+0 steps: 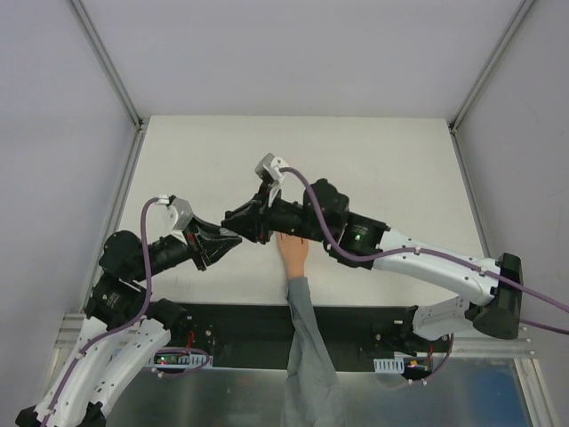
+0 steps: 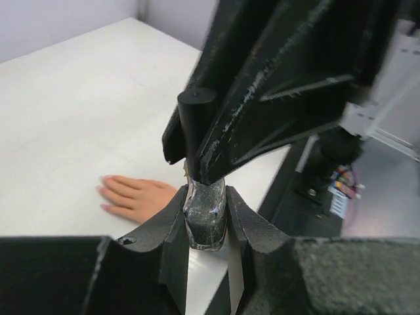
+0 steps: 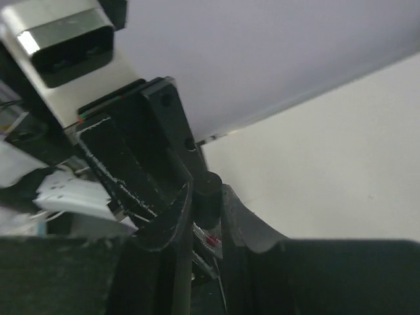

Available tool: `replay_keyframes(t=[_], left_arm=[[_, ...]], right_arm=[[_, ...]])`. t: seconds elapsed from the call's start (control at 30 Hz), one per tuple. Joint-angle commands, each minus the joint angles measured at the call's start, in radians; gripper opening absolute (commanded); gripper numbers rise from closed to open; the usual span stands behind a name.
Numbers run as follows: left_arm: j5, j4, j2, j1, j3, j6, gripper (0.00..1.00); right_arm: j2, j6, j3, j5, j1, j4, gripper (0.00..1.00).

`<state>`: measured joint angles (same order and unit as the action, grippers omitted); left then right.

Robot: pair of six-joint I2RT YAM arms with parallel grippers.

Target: Paint the nails

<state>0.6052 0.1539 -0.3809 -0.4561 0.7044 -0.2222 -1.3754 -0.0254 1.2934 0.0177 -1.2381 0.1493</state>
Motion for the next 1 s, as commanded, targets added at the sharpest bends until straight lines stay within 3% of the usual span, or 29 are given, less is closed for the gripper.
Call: replay_keyframes(t=[0.0, 0.1, 0.23, 0.4, 0.47, 0.6, 0.63, 0.73, 0.83, 0.97], left_arm=[[0.372, -0.214, 0.014, 0.005, 0.043, -0.135, 0.00], [0.397, -0.235, 0.027, 0.005, 0.038, -0.160, 0.00], [0.364, -0.249, 0.040, 0.005, 0.030, -0.180, 0.00], [0.340, -0.252, 0.042, 0.005, 0.033, -0.178, 0.00], [0.337, -0.246, 0.036, 0.005, 0.038, -0.168, 0.00], [0.292, -0.199, 0.031, 0.005, 0.047, -0.106, 0.00], [0.259, -0.168, 0.033, 0.005, 0.052, -0.091, 0.00], [0.178, -0.123, 0.036, 0.005, 0.056, -0.019, 0.00], [0.122, -0.099, 0.043, 0.005, 0.049, 0.038, 0.00], [0.045, -0.096, 0.046, 0.005, 0.037, 0.089, 0.00]], right_arm=[[0.000, -0.099, -0.013, -0.822, 0.124, 0.259, 0.00], [-0.025, -0.219, -0.035, -0.972, 0.173, 0.341, 0.00], [-0.043, -0.471, -0.088, -1.079, 0.235, 0.706, 0.00], [-0.050, -0.508, -0.111, -1.073, 0.236, 0.748, 0.00], [-0.033, -0.476, -0.114, -1.038, 0.236, 0.690, 0.00], [0.050, -0.265, -0.086, -0.751, 0.220, 0.344, 0.39], [0.061, -0.225, -0.071, -0.683, 0.218, 0.202, 0.44], [0.114, -0.199, -0.045, -0.427, 0.186, 0.034, 0.64], [0.134, -0.162, 0.010, -0.138, 0.115, -0.135, 0.74], [0.093, -0.113, 0.124, 0.223, -0.006, -0.281, 0.76]])
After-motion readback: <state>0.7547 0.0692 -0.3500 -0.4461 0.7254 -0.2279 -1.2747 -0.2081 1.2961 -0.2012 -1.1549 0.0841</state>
